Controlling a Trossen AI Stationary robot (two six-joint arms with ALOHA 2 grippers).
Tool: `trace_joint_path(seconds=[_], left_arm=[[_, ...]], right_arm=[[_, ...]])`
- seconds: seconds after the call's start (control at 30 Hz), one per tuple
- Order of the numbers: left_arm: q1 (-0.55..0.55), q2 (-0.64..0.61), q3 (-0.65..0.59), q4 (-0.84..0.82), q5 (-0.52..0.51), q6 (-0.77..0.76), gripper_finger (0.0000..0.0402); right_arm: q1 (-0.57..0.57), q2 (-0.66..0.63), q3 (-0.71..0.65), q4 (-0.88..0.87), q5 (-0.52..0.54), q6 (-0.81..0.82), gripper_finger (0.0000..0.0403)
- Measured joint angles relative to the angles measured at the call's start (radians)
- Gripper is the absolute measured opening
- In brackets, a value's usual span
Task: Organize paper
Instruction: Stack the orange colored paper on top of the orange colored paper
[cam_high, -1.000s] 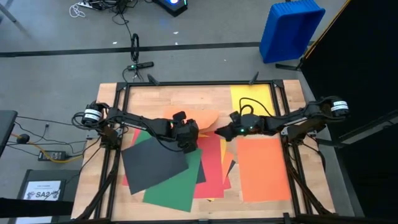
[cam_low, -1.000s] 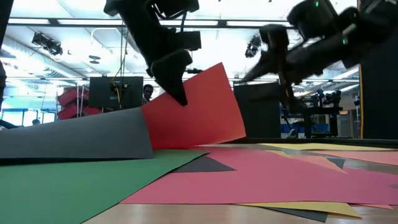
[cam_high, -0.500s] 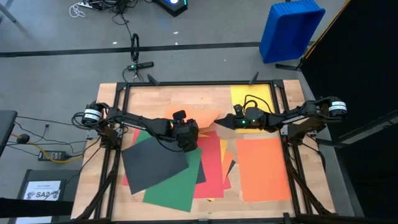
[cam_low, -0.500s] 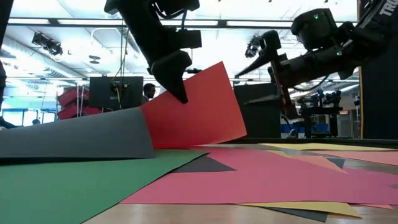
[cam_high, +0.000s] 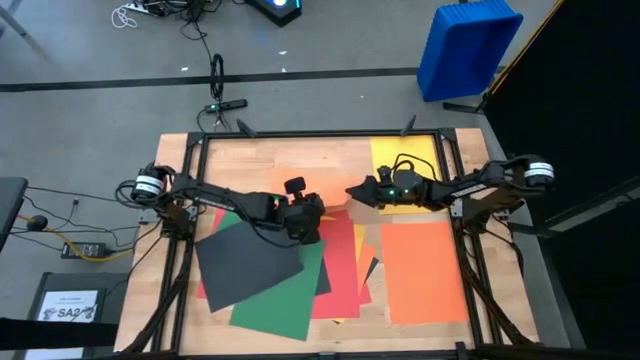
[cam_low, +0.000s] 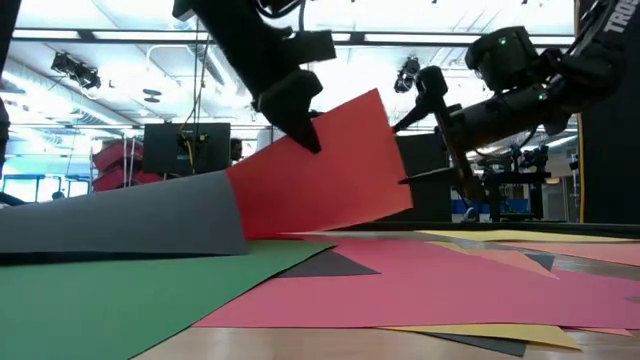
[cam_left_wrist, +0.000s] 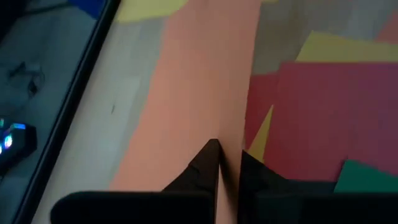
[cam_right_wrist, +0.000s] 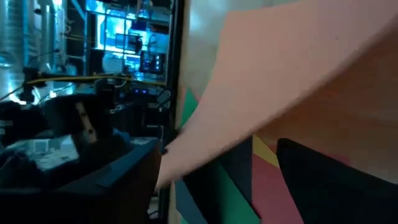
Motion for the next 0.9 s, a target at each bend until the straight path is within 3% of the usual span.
trace_joint_path(seconds=[0.13, 0.33, 0.47, 0.6, 0.9], left_arm=[[-0.007, 0.0, 0.0, 0.03, -0.013, 0.042, 0.0], [-0.014, 0.0, 0.0, 0.017, -0.013, 0.044, 0.0], [-0.028, 0.0, 0.0, 0.013, -0.012, 0.044, 0.0], [-0.038, 0.0, 0.0, 0.012, -0.01, 0.044, 0.0], [-0.041, 0.0, 0.0, 0.015, 0.038, 0.047, 0.0]], right_arm=[[-0.004, 0.121, 0.001, 0.125, -0.055, 0.055, 0.0285], [-0.004, 0.369, 0.002, 0.542, -0.093, 0.166, 0.0272], [-0.004, 0.499, 0.002, 0.726, -0.082, 0.225, 0.0256], [-0.003, 0.556, 0.003, 0.775, -0.062, 0.256, 0.0225], [-0.003, 0.534, 0.011, 0.76, -0.062, 0.247, 0.012]])
